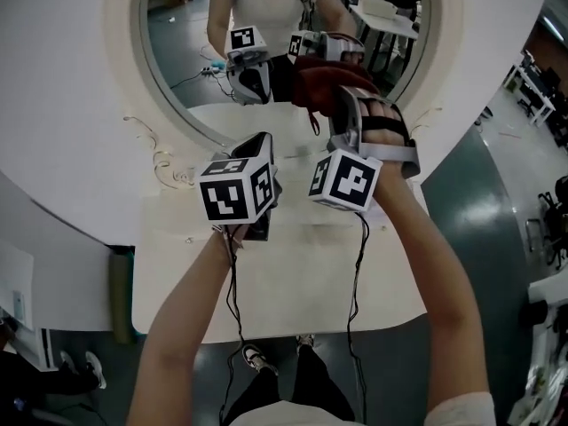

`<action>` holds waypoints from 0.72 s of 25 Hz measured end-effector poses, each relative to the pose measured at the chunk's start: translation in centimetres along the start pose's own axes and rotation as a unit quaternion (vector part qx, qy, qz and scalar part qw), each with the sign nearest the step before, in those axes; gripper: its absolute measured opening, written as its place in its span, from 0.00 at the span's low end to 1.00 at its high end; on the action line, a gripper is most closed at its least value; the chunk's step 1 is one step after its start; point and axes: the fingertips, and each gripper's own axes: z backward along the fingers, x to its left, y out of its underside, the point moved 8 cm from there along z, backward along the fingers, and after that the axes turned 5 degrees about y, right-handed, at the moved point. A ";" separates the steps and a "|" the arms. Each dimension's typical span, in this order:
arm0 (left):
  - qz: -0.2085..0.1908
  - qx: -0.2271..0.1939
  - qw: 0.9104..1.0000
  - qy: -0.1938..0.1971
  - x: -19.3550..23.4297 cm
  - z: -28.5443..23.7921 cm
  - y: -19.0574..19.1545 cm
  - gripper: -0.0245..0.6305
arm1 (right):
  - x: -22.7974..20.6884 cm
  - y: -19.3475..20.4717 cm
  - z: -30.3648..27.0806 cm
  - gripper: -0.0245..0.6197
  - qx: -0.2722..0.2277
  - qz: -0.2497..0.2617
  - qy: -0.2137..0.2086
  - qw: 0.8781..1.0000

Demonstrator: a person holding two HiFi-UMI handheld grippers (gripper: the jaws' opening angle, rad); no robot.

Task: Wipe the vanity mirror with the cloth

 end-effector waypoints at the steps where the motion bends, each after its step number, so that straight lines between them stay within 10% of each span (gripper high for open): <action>1: 0.005 0.008 1.000 -0.002 0.3 -0.1 1.2 0.04 | 1.4 0.1 0.1 0.13 0.003 -0.003 -0.012 1.000; 9: 0.041 0.065 0.997 -0.021 3.5 0.6 10.0 0.04 | 12.6 -0.6 1.3 0.13 0.010 0.005 -0.104 0.994; 18: 0.047 0.070 0.995 -0.045 5.0 1.8 10.4 0.04 | 14.8 -0.5 1.4 0.13 0.018 0.018 -0.136 0.990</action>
